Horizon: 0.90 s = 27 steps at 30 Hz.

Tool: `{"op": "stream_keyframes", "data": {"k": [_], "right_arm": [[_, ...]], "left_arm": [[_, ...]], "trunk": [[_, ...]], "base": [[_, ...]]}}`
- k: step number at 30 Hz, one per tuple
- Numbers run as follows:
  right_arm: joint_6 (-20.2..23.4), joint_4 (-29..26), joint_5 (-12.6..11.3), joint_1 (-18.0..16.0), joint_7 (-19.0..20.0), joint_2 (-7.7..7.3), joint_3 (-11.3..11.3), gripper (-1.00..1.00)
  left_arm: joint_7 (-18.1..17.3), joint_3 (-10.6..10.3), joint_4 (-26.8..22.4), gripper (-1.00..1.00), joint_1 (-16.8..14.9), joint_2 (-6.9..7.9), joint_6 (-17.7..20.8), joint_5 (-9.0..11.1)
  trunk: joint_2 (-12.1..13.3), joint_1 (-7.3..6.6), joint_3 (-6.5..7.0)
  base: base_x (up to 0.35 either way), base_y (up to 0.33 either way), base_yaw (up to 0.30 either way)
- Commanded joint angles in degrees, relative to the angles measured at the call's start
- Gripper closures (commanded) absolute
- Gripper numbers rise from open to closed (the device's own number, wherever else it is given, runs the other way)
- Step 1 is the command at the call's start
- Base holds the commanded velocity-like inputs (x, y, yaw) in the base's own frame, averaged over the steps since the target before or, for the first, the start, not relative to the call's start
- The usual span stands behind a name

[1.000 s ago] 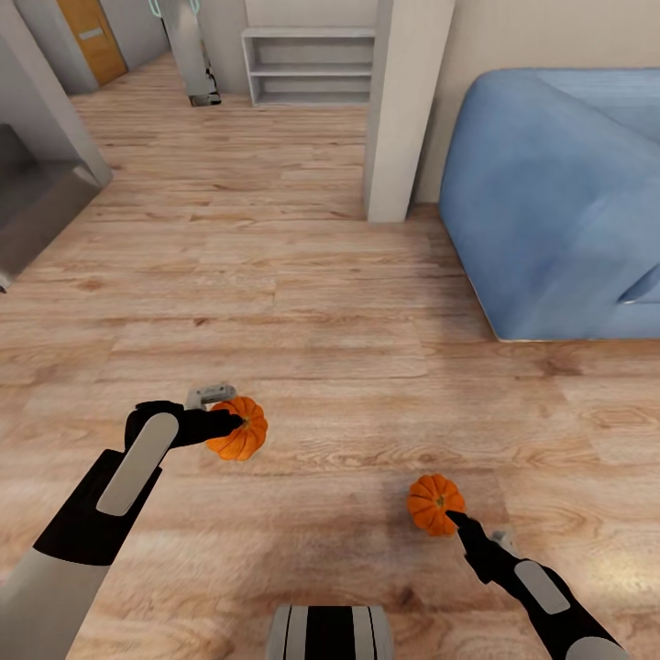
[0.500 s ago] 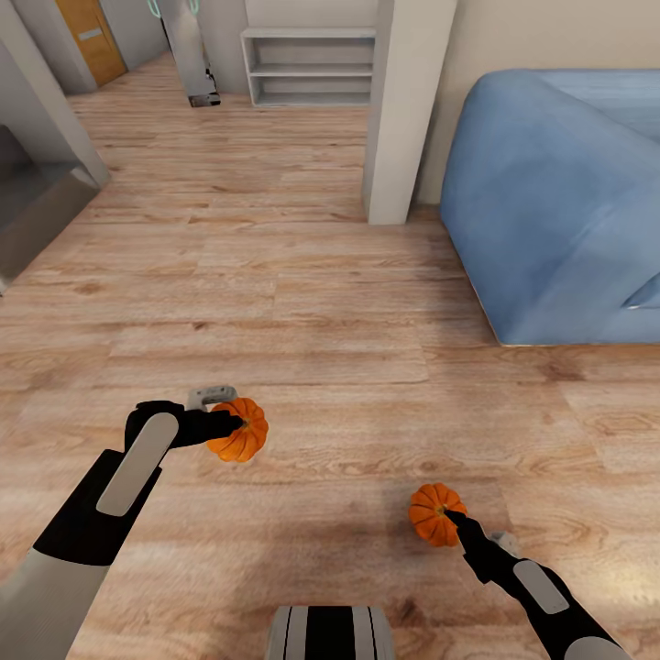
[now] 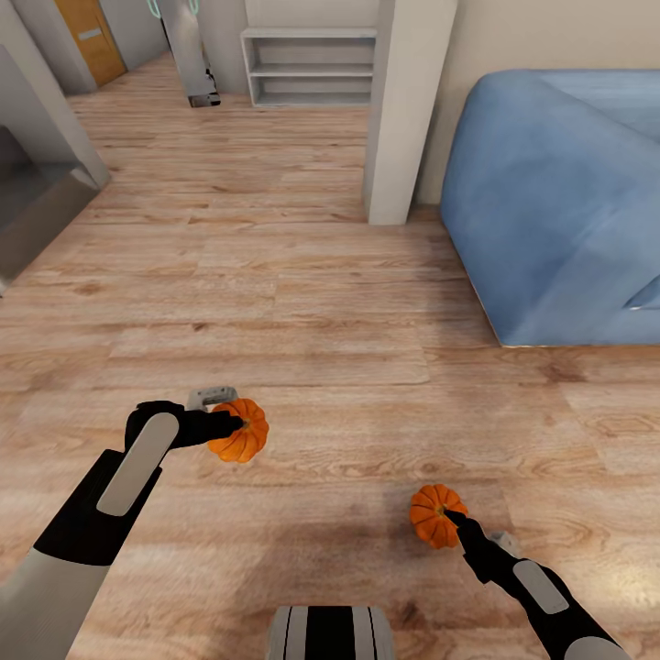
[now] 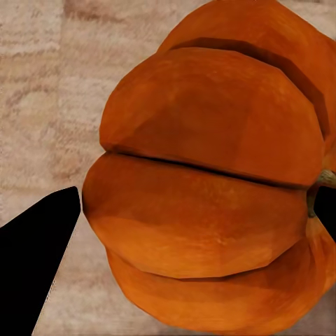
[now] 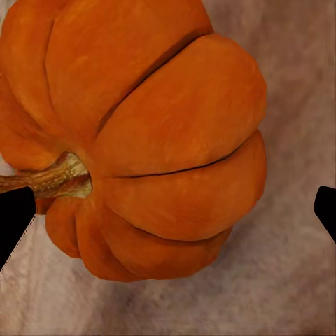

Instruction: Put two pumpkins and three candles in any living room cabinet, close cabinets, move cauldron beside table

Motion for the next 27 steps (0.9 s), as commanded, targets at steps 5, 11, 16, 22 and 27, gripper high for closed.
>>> {"op": "stream_keyframes", "data": {"k": [5,11,16,22,27], "right_arm": [[0.4,0.0,-0.1,0.0,0.1,0.03,-0.3,-1.0],[0.4,0.0,-0.1,0.0,0.1,0.03,-0.3,-1.0],[0.4,0.0,-0.1,0.0,0.1,0.03,-0.3,-1.0],[0.4,0.0,-0.1,0.0,0.1,0.03,-0.3,-1.0],[0.4,0.0,-0.1,0.0,0.1,0.03,-0.3,-1.0]], "left_arm": [[0.6,-0.1,0.0,1.0,0.0,0.05,0.1,0.4],[0.6,-0.1,0.1,1.0,0.0,0.05,0.1,0.5],[0.5,-0.1,0.1,1.0,0.0,0.05,0.1,0.5],[0.5,-0.1,0.1,1.0,0.0,0.05,0.1,0.5],[0.5,-0.1,0.1,1.0,0.0,0.05,0.1,0.4]], "trunk": [[0.0,0.0,-0.04],[0.0,0.0,-0.04],[0.0,0.0,-0.04],[0.0,0.0,-0.04],[0.0,0.0,-0.04]], "base": [[0.137,0.036,0.0],[0.067,0.064,0.0],[0.01,0.022,0.0],[0.001,0.003,0.0],[0.026,0.021,0.0]]}}
